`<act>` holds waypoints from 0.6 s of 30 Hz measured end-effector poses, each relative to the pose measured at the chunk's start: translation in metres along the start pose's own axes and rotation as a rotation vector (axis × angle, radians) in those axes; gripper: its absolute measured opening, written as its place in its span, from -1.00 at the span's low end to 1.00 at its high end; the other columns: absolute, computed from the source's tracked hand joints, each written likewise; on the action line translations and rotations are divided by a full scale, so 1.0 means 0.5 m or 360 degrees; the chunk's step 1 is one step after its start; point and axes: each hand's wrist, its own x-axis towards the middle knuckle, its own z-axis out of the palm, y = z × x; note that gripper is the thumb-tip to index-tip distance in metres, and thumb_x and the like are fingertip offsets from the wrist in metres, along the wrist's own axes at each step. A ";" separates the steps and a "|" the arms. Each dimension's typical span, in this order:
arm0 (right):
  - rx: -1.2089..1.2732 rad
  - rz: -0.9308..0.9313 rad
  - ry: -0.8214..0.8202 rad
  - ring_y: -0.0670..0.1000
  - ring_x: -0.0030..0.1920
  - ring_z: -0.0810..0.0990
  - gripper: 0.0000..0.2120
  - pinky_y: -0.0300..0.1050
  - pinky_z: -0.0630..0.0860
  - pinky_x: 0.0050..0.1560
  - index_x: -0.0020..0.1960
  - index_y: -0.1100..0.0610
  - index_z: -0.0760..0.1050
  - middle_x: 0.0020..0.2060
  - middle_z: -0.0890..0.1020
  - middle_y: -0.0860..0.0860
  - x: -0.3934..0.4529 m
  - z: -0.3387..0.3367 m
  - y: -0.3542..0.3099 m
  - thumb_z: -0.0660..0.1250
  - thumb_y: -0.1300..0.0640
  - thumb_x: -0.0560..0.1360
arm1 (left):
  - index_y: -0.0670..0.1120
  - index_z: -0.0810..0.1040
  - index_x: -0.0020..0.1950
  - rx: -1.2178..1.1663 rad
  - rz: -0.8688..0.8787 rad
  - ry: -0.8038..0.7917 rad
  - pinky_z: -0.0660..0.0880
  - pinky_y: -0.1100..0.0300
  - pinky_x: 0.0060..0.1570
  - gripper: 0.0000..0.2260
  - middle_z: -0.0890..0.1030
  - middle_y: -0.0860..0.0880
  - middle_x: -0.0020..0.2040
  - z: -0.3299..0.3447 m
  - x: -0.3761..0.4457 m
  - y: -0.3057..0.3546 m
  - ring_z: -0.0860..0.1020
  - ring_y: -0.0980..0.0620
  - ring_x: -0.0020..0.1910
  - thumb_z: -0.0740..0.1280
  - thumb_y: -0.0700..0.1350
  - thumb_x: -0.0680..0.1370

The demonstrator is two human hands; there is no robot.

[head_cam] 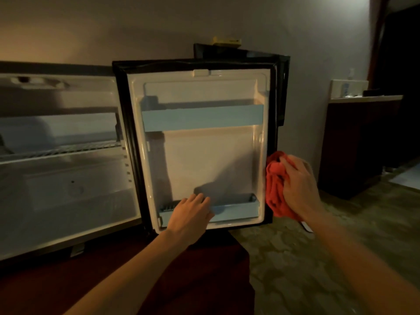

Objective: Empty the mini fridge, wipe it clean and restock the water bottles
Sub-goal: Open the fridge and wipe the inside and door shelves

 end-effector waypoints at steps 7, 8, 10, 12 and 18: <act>-0.0268 -0.0197 -0.0051 0.15 0.31 0.39 -0.63 0.17 0.31 0.37 0.18 0.09 0.58 0.26 0.53 0.06 -0.045 0.057 0.020 0.08 0.05 0.54 | -0.08 0.44 0.03 -0.0145 0.0063 0.0008 0.32 0.10 -0.11 -0.93 0.50 -0.05 0.02 0.022 0.014 -0.017 0.49 -0.10 0.06 0.25 -0.09 0.63; -0.0327 -0.0193 -0.0125 0.11 0.34 0.37 -0.69 0.16 0.30 0.38 0.19 0.06 0.58 0.27 0.53 0.03 -0.076 0.076 0.029 0.14 0.08 0.55 | -0.09 0.44 0.03 -0.0161 0.0058 -0.0002 0.35 0.07 -0.10 -0.94 0.50 -0.05 0.02 0.025 0.016 -0.021 0.49 -0.11 0.06 0.26 -0.11 0.62; -0.0397 -0.0157 -0.0286 0.08 0.39 0.33 -0.68 0.16 0.30 0.40 0.28 0.03 0.53 0.30 0.50 -0.02 -0.138 0.109 0.047 0.27 0.09 0.53 | -0.09 0.44 0.02 -0.0177 0.0078 -0.0015 0.37 0.05 -0.11 -0.96 0.50 -0.06 0.01 0.031 0.019 -0.027 0.49 -0.11 0.05 0.28 -0.16 0.61; -0.0413 -0.0093 -0.0421 0.09 0.40 0.34 -0.59 0.17 0.30 0.40 0.33 0.04 0.51 0.32 0.49 -0.03 -0.186 0.133 0.060 0.33 0.07 0.48 | -0.09 0.43 -0.01 -0.0142 0.0122 -0.0014 0.33 0.10 -0.15 -0.93 0.49 -0.05 -0.01 0.034 0.019 -0.031 0.48 -0.10 0.02 0.30 -0.22 0.58; -0.0498 -0.0099 -0.0585 0.10 0.31 0.42 -0.39 0.15 0.41 0.33 0.24 0.07 0.58 0.24 0.56 0.00 -0.250 0.147 0.074 0.59 0.20 0.19 | -0.05 0.39 -0.08 -0.0180 0.0056 0.0027 0.38 0.06 -0.21 -0.81 0.48 -0.02 -0.08 0.043 0.013 -0.030 0.51 -0.10 -0.07 0.36 -0.28 0.50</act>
